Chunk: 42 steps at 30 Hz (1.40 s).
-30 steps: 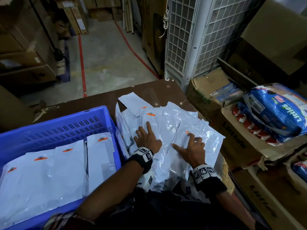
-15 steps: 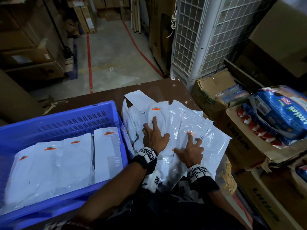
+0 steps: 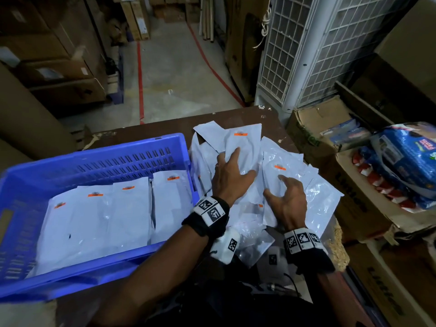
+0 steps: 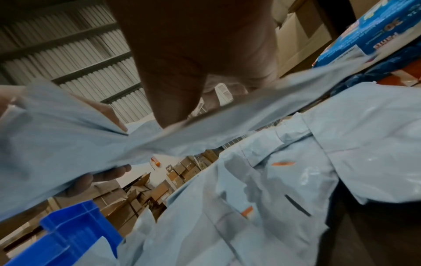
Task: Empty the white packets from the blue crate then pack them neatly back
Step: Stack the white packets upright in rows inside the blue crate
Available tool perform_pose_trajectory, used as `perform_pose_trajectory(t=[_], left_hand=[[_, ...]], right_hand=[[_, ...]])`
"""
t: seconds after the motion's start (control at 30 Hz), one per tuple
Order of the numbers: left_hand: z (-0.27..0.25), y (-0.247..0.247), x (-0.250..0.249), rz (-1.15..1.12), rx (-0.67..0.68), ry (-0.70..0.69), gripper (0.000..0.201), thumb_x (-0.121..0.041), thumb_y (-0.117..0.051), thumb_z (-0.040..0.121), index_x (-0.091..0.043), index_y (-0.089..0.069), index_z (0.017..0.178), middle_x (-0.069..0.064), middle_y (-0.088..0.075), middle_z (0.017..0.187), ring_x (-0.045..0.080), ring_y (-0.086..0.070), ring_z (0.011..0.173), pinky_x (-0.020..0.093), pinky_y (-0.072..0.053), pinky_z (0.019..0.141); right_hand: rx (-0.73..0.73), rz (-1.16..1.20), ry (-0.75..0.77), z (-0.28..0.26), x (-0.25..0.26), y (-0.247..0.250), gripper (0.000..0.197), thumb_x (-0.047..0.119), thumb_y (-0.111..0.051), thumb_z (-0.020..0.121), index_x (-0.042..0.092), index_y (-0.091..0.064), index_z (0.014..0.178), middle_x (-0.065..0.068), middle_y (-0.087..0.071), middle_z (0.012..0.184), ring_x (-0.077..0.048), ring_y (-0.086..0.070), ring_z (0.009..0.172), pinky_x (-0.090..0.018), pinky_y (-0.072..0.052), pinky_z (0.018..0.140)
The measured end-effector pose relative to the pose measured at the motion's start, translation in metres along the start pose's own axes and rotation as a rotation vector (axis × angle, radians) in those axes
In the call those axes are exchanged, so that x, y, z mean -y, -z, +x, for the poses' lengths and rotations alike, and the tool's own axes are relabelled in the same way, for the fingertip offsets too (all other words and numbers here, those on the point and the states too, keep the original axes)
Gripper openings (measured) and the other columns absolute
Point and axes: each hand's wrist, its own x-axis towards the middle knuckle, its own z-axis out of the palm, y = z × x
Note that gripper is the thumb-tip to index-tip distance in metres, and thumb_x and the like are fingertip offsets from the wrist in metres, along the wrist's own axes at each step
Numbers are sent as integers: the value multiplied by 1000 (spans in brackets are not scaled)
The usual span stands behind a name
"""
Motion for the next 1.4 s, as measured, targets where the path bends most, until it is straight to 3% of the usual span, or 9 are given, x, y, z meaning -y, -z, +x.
perform_pose_trajectory(t=[0.27, 0.53, 0.73, 0.83, 1.0, 1.1, 1.17, 1.3, 1.4], left_hand=[[-14, 87, 8, 20, -102, -131, 73, -41, -67, 82, -31, -38, 148, -1, -25, 155, 25, -37, 136, 35, -38, 103], [-33, 183, 71, 95, -145, -57, 70, -43, -71, 79, -30, -42, 141, 2, -32, 131, 30, -53, 113, 38, -47, 89], [-42, 237, 142, 137, -117, 91, 94, -44, -73, 76, -25, -16, 149, 12, -26, 135, 42, -52, 114, 41, -45, 88], [-46, 250, 173, 108, -49, 185, 112, -50, -73, 72, -25, 1, 152, 21, -16, 148, 47, -42, 127, 45, -42, 101], [-47, 255, 196, 198, 141, 343, 112, -56, -65, 84, -22, 15, 153, 26, 9, 159, 45, -30, 141, 42, -34, 108], [-43, 252, 205, 252, 233, 395, 111, -58, -62, 86, -21, 19, 153, 30, -5, 158, 43, -37, 137, 43, -38, 108], [-42, 249, 206, 285, 281, 389, 114, -57, -62, 86, -17, 22, 152, 28, -31, 151, 40, -47, 129, 41, -42, 104], [-38, 244, 198, 347, 375, 393, 121, -57, -65, 84, -11, 24, 151, 19, -58, 126, 26, -59, 85, 30, -46, 69], [-32, 237, 195, 401, 411, 392, 122, -62, -62, 84, -8, 24, 151, 17, -60, 118, 20, -54, 72, 29, -43, 60]], right_hand=[[-16, 49, 133, -13, 78, 4, 61, 42, -78, 73, 20, -63, 127, -7, -56, 136, -25, -54, 123, -40, -47, 100], [111, 63, 210, -39, 184, -12, 63, 55, -75, 73, 26, -61, 128, -3, -60, 131, -23, -59, 117, -42, -48, 100], [329, -78, 351, -62, 247, -53, 65, 57, -74, 72, 28, -57, 128, -3, -59, 128, -21, -57, 117, -40, -48, 98], [451, -155, 417, -74, 265, -76, 78, 62, -72, 66, 32, -50, 134, -4, -58, 128, -24, -58, 115, -42, -48, 98], [648, -362, 417, -76, 277, -109, 80, 62, -68, 76, 30, -39, 143, -10, -52, 135, -28, -55, 120, -43, -47, 100], [753, -444, 360, -69, 279, -120, 79, 59, -69, 78, 29, -38, 144, -11, -45, 141, -26, -53, 124, -40, -46, 103], [794, -491, 326, -63, 279, -125, 77, 55, -69, 81, 29, -37, 146, -11, -41, 142, -27, -52, 125, -37, -44, 103], [819, -584, 288, -54, 275, -132, 76, 51, -65, 86, 27, -32, 149, -14, -35, 147, -27, -46, 131, -36, -39, 109], [822, -630, 267, -53, 273, -139, 76, 50, -66, 84, 25, -33, 148, -14, -33, 150, -27, -44, 133, -37, -39, 110]])
